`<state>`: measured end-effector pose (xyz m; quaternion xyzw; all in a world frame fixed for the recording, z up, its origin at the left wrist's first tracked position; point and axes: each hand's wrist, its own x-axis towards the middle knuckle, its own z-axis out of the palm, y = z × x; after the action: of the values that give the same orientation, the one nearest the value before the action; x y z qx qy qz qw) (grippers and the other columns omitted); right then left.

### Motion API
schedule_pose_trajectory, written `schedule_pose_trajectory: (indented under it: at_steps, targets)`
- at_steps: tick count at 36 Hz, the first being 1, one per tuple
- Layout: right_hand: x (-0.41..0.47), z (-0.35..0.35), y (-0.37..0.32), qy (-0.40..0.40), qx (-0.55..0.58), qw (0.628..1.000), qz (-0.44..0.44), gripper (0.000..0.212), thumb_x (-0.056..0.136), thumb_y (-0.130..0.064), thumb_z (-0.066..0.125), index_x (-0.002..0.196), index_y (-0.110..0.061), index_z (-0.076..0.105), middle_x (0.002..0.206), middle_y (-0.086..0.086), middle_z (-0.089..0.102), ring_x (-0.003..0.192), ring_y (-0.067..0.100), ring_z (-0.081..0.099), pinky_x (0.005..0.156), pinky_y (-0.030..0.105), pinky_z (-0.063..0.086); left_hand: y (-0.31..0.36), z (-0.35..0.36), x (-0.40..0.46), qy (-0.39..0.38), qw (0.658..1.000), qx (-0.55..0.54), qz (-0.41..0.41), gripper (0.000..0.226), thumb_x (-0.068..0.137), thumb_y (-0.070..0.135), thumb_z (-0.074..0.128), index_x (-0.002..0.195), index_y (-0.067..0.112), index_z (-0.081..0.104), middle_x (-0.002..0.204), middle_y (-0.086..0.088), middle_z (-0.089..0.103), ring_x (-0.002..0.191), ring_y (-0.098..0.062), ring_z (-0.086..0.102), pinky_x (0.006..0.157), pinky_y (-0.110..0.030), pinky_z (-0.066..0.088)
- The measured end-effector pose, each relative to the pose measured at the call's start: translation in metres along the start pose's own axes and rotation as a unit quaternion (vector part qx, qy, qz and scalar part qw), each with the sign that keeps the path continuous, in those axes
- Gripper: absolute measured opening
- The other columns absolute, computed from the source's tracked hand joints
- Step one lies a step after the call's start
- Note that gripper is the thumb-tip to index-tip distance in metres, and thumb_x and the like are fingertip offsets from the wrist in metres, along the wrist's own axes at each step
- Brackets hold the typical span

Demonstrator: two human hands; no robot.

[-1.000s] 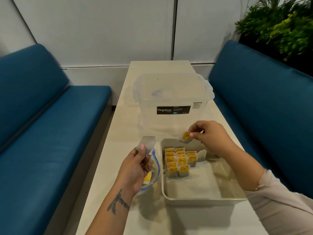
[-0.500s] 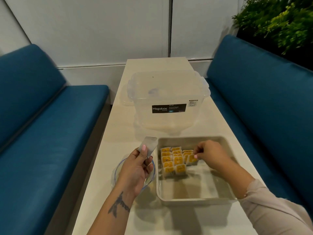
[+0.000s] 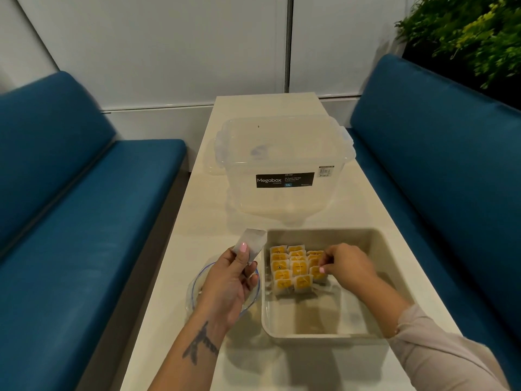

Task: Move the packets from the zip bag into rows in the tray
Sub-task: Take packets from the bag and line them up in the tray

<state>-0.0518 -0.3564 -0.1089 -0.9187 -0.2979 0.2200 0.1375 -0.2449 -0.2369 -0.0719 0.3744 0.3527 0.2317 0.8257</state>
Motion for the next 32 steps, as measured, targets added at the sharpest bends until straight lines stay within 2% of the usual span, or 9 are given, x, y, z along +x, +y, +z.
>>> schedule_pose_trajectory:
  at_steps: [7,11,16,18,22,26,27,30,32]
  targets:
    - [-0.003,-0.005,0.003,0.023,-0.001,1.0,-0.009,0.015,0.076,-0.031,0.076,0.078,-0.029,0.062,0.084,-0.007,0.067,0.08,0.013,0.062,0.069,0.03,0.053,-0.002,0.004,0.003,-0.003,1.0,0.004,0.004,0.013,0.088,0.028,0.057,0.092,0.015,0.06,0.075,0.003,0.06,0.065,-0.006,0.054,0.053,-0.017,0.049]
    - [-0.005,-0.011,0.003,0.048,0.017,0.999,-0.019,0.019,0.077,-0.036,0.076,0.077,-0.027,0.059,0.078,-0.008,0.062,0.076,0.012,0.06,0.06,0.026,0.046,-0.004,0.006,0.005,-0.008,1.0,0.008,0.009,0.012,0.089,0.025,0.056,0.092,0.015,0.06,0.077,0.003,0.061,0.069,-0.007,0.055,0.058,-0.018,0.05]
    - [-0.015,-0.023,-0.012,0.106,0.121,0.985,-0.069,0.021,0.081,-0.038,0.071,0.072,-0.028,0.055,0.074,-0.009,0.061,0.074,0.013,0.059,0.068,0.033,0.053,-0.006,0.012,0.006,-0.019,0.999,0.027,0.014,0.012,0.09,0.023,0.056,0.091,0.011,0.059,0.072,-0.002,0.057,0.064,-0.009,0.05,0.058,-0.018,0.047]
    - [-0.023,-0.031,-0.026,0.095,0.171,0.974,-0.111,0.015,0.082,-0.039,0.07,0.078,-0.029,0.06,0.076,-0.009,0.064,0.073,0.008,0.059,0.063,0.027,0.05,-0.008,0.016,0.007,-0.021,0.998,0.049,0.029,0.011,0.09,0.022,0.056,0.089,0.011,0.059,0.07,-0.001,0.055,0.061,-0.008,0.048,0.057,-0.018,0.046]
    - [-0.041,-0.041,-0.05,0.015,0.283,0.948,-0.147,0.017,0.079,-0.041,0.072,0.084,-0.026,0.068,0.071,-0.012,0.065,0.06,-0.005,0.057,0.058,0.015,0.041,-0.013,0.023,0.006,-0.035,0.994,0.088,0.053,0.014,0.086,0.025,0.059,0.09,0.012,0.061,0.072,-0.001,0.059,0.062,-0.008,0.051,0.059,-0.021,0.047]
    - [-0.043,-0.038,-0.058,-0.009,0.337,0.931,-0.141,0.02,0.082,-0.039,0.071,0.081,-0.018,0.071,0.067,-0.011,0.064,0.06,0.0,0.055,0.059,0.02,0.046,-0.018,0.027,0.006,-0.056,0.989,0.125,0.058,0.032,0.073,0.034,0.065,0.095,0.01,0.062,0.089,-0.008,0.068,0.081,-0.015,0.062,0.075,-0.032,0.052]
    - [-0.043,-0.038,-0.058,-0.01,0.347,0.928,-0.133,0.021,0.084,-0.036,0.069,0.08,-0.015,0.071,0.066,-0.009,0.063,0.058,0.003,0.054,0.059,0.022,0.046,-0.019,0.028,0.006,-0.061,0.988,0.133,0.056,0.033,0.073,0.034,0.066,0.095,0.009,0.062,0.089,-0.007,0.069,0.08,-0.014,0.063,0.074,-0.031,0.054]
    - [-0.044,-0.041,-0.055,-0.024,0.383,0.917,-0.107,0.025,0.088,-0.029,0.065,0.083,-0.006,0.071,0.065,-0.002,0.06,0.05,0.009,0.045,0.051,0.02,0.042,-0.021,0.032,0.004,-0.074,0.986,0.14,0.053,0.014,0.084,0.022,0.064,0.093,0.013,0.061,0.071,0.007,0.067,0.063,-0.002,0.062,0.056,-0.019,0.05]
    - [-0.046,-0.044,-0.05,-0.039,0.412,0.906,-0.089,0.025,0.09,-0.027,0.064,0.082,-0.004,0.07,0.058,-0.002,0.057,0.045,0.011,0.041,0.044,0.016,0.037,-0.023,0.033,0.004,-0.079,0.982,0.165,0.053,0.014,0.083,0.02,0.065,0.096,0.014,0.062,0.077,0.005,0.065,0.068,-0.005,0.061,0.057,-0.019,0.049]
